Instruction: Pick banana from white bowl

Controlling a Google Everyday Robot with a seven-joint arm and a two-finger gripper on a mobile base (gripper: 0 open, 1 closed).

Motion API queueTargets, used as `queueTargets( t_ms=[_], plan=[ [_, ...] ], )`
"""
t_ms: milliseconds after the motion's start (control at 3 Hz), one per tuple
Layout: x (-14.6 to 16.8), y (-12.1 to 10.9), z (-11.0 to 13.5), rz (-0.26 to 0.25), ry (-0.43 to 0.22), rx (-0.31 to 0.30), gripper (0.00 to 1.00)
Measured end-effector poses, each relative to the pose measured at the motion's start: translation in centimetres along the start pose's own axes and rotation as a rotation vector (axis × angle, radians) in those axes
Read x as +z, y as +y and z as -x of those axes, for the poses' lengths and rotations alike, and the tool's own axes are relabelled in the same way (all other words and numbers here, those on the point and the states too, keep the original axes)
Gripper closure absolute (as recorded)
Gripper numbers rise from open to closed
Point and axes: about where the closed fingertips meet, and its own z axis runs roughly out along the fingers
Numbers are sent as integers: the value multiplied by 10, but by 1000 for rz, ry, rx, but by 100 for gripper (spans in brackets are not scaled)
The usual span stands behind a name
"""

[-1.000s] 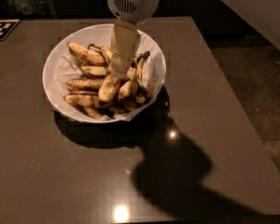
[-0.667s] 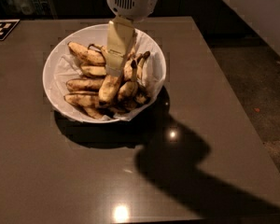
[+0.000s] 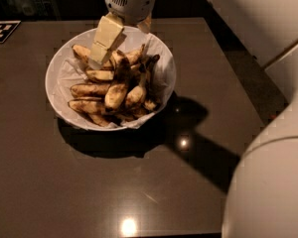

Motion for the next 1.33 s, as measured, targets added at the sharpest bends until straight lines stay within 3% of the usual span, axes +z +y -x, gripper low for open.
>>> queueTargets(
  t_ms=[333, 667, 1333],
  plan=[
    [4, 1, 12, 14, -40, 2, 0],
    [1, 2, 8, 5, -50, 25, 0],
    [-4, 15, -13, -55, 3, 137, 0]
  ],
)
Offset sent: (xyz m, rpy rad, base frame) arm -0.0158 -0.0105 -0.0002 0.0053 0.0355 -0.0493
